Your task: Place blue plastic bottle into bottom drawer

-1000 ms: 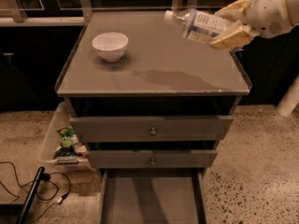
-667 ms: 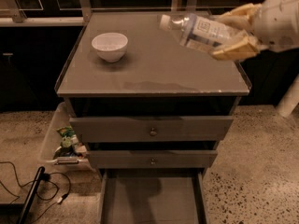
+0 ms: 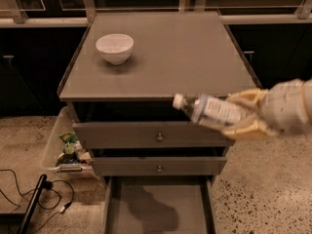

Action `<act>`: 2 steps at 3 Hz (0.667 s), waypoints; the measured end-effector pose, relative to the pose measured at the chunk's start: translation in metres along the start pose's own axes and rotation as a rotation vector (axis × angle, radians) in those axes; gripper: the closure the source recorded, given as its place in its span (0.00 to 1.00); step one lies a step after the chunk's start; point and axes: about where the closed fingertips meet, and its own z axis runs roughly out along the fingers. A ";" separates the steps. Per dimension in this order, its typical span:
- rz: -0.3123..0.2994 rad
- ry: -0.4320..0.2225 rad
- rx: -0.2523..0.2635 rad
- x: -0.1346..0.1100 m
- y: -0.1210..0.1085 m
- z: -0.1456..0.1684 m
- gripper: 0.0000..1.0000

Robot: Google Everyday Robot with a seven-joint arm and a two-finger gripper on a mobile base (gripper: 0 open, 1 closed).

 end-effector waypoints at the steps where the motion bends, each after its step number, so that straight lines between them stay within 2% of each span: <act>1: 0.026 0.022 -0.072 0.016 0.031 0.023 1.00; 2: 0.026 0.022 -0.072 0.016 0.031 0.023 1.00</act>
Offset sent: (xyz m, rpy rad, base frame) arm -0.0184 0.0106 -0.0354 -0.0084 0.0747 0.0245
